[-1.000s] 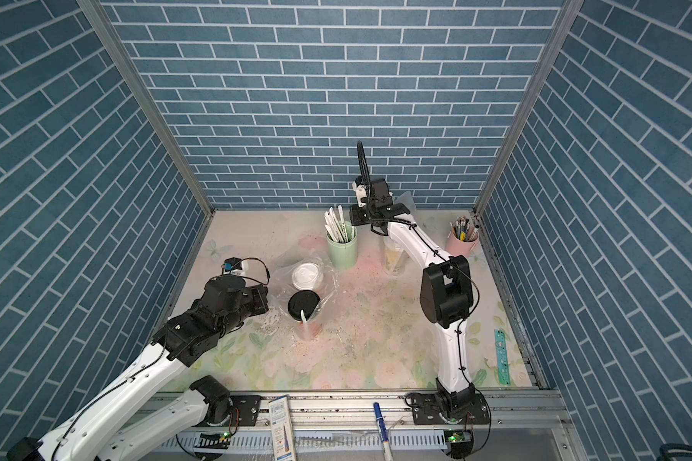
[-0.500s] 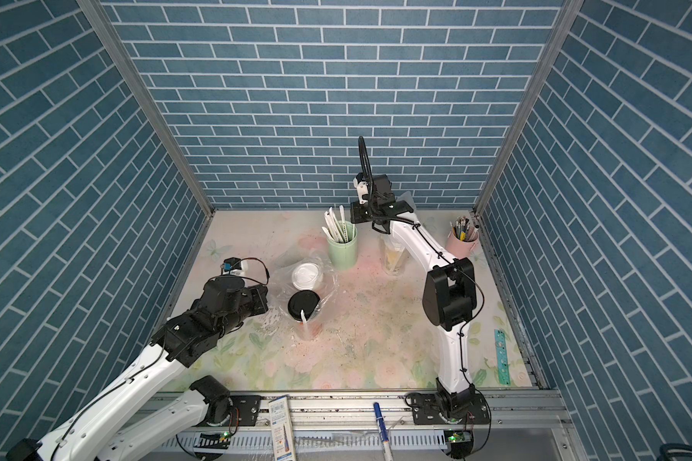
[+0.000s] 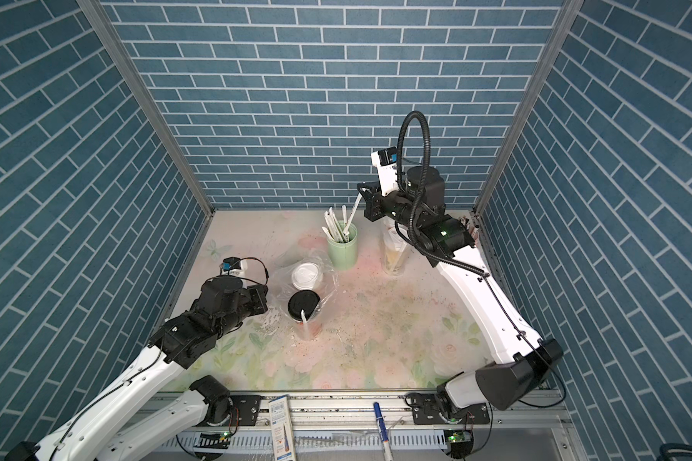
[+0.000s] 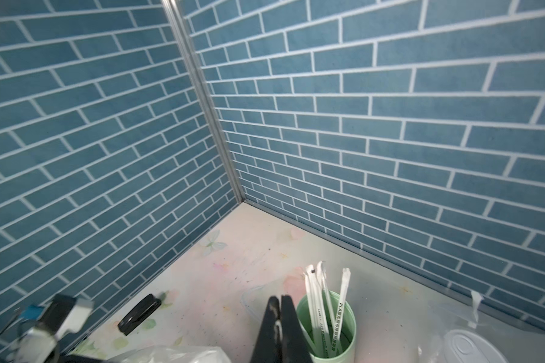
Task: Pack milk tea into plastic carrier bags
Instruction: Pick up the straw from the container, then place the straw in the plastic carrier bag.
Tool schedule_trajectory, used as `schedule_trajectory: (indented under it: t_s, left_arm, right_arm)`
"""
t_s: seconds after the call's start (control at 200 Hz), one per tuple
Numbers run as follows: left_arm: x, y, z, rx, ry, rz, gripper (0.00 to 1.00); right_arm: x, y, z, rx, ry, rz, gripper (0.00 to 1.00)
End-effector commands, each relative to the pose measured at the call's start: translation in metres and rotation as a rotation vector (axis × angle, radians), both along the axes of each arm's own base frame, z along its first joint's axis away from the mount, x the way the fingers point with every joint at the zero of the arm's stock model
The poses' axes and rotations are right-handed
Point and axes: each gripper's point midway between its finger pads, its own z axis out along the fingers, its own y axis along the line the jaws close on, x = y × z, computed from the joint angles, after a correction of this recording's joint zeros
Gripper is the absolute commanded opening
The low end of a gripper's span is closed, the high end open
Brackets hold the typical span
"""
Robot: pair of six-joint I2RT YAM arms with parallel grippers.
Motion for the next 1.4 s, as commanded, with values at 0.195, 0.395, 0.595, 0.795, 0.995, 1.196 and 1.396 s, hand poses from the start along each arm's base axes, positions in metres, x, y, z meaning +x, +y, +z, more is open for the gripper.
schedule_trajectory:
  t_s: [0.195, 0.395, 0.595, 0.795, 0.995, 1.196, 1.396]
  left_arm:
    - [0.001, -0.004, -0.001, 0.006, -0.003, -0.029, 0.0]
    - [-0.001, 0.0, 0.004, 0.007, -0.02, -0.016, 0.0]
    - [-0.001, 0.002, 0.007, 0.004, -0.029, -0.012, 0.0]
    - [-0.001, 0.002, 0.008, 0.009, -0.032, -0.014, 0.0]
    - [-0.002, 0.002, 0.008, 0.017, -0.03, -0.019, 0.0]
    - [-0.003, 0.002, 0.01, 0.012, -0.039, -0.022, 0.0]
    - [-0.003, 0.001, 0.012, 0.012, -0.042, -0.028, 0.0]
  right_arm:
    - [-0.091, 0.048, 0.013, 0.046, -0.046, 0.391, 0.0]
    - [-0.105, 0.078, -0.005, 0.057, 0.041, 0.54, 0.0]
    - [-0.105, 0.101, -0.028, 0.02, 0.097, 0.607, 0.0]
    - [-0.096, 0.115, -0.045, -0.004, 0.116, 0.617, 0.0]
    - [-0.077, 0.128, -0.054, -0.004, 0.102, 0.577, 0.0]
    - [-0.062, 0.137, -0.057, -0.006, 0.058, 0.531, 0.0]
    - [-0.05, 0.143, -0.059, -0.002, 0.021, 0.489, 0.0]
